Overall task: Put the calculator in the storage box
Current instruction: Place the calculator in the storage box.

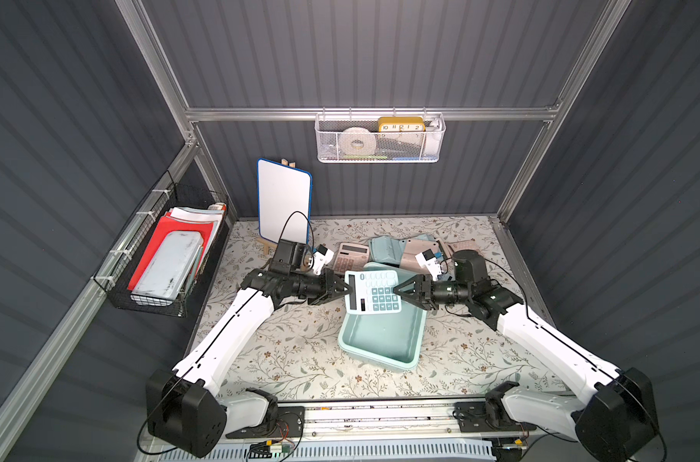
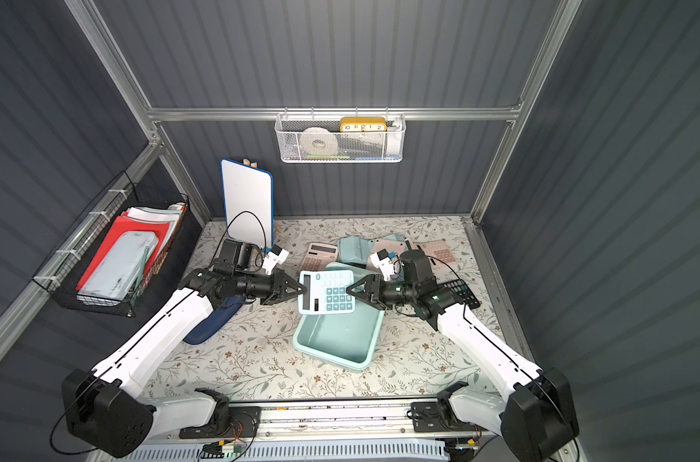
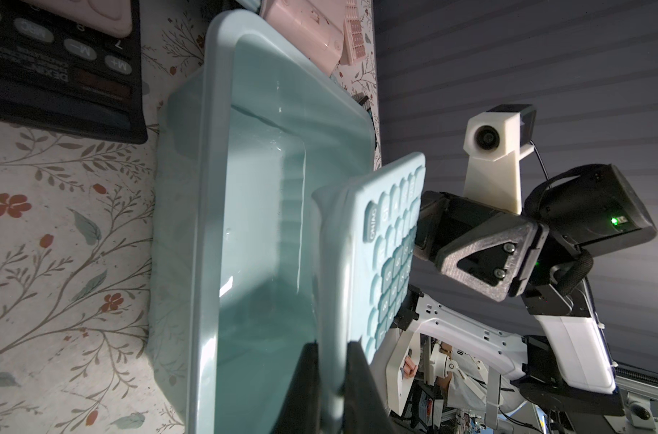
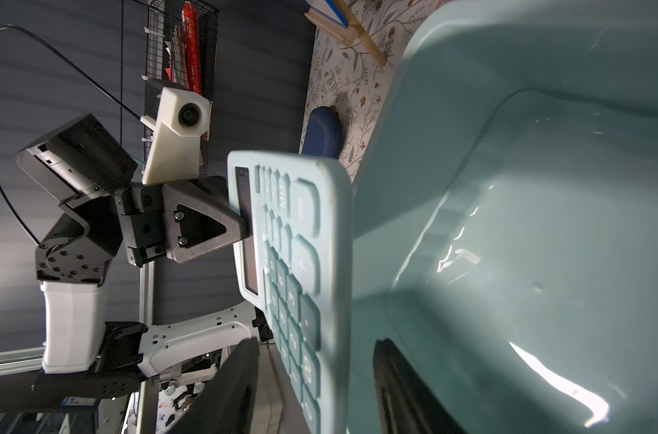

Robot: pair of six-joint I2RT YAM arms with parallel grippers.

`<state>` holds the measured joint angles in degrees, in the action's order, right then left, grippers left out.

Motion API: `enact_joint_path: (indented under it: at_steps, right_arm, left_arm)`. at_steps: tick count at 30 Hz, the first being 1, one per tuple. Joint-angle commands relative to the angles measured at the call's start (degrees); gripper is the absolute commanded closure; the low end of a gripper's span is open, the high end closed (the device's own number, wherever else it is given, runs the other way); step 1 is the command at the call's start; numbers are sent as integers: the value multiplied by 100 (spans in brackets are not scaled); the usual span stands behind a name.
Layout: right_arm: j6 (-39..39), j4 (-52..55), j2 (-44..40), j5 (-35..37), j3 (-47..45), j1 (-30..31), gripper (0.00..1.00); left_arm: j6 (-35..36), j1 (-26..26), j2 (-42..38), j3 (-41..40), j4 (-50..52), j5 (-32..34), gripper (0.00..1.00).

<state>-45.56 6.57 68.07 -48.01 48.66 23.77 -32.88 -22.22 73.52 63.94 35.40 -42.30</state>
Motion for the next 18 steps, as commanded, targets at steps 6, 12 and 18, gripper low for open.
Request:
enact_joint_path:
  at_steps: [6,12,18]
  right_arm:
    - [-721,-1177,101,-661,-185,3,84]
    - [-603,-746,-167,-333,-269,5,100]
    - [-142,783,-690,974,-180,5,100]
  left_arm:
    - [-195,-141,32,-128,-362,-85,100]
    - [-262,-142,-123,-88,-96,748,43]
    - [-403,-142,-232,-164,16,2268,1]
